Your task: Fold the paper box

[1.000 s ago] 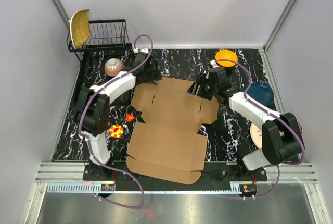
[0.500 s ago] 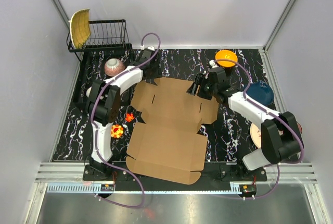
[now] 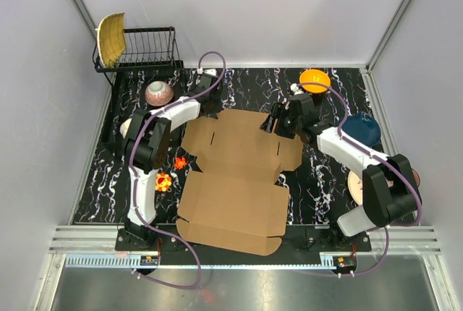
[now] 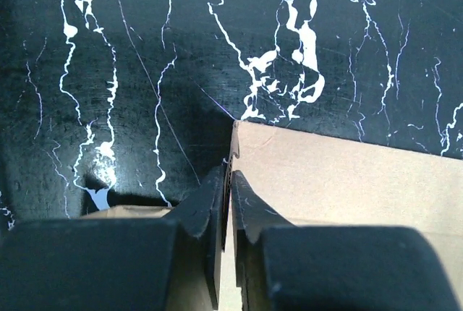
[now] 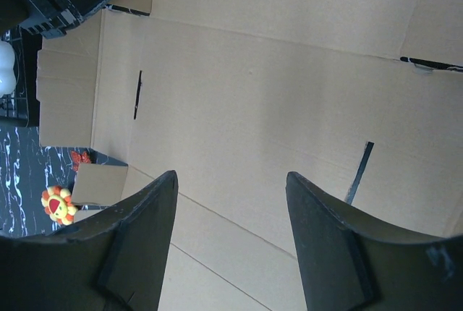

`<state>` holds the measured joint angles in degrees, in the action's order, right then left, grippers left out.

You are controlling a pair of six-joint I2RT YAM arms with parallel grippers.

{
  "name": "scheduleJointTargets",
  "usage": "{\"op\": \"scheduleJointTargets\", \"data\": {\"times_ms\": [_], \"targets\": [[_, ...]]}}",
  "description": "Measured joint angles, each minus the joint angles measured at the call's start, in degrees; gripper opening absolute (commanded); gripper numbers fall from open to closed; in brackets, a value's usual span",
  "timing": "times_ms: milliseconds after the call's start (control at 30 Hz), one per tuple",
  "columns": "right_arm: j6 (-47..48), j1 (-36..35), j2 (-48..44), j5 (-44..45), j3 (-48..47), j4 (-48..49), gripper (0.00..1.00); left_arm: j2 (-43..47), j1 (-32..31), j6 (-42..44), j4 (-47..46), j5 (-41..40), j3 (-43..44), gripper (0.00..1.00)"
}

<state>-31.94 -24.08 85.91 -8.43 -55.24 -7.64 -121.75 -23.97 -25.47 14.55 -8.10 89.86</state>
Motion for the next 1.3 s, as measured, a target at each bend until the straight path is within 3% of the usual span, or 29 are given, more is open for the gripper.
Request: {"op": "scheduleJointTargets", "data": {"times_ms": [133, 300, 533, 767, 933, 1167, 1300], "targets": [[0.61, 0.00, -0.09, 0.55, 0.00, -0.59, 0.68, 1.70, -0.66, -0.28, -5.77, -0.33, -4.85, 0.00], [1.75, 0.00, -1.81, 2.32, 0.00, -1.90, 0.67, 6.12, -1.64, -1.44, -13.90, -0.70, -13.84, 0.00], [3.04, -0.04, -4.90, 4.52, 0.00, -2.03, 0.66, 17.70, -4.20, -2.43, -39.23, -4.87, -39.23, 0.00], [3.76, -0.04, -5.60, 4.94, 0.00, -2.03, 0.66, 20.81, -7.13, 0.68, -63.30, -8.92, -51.12, 0.00], [6.16, -0.09, -7.82, 4.79, 0.00, -1.62, 0.73, 20.61, -9.84, 5.70, -79.89, -10.86, -57.55, 0.03], [14.62, -0.20, -10.80, -3.93, -0.66, 4.94, 0.77, 17.14, -13.38, 10.62, -84.61, -14.49, -62.31, 0.01], [22.45, -0.26, -7.76, -11.54, -5.70, 4.52, 0.77, 17.11, -15.82, 13.11, -85.88, -16.22, -62.31, 0.00]]}}
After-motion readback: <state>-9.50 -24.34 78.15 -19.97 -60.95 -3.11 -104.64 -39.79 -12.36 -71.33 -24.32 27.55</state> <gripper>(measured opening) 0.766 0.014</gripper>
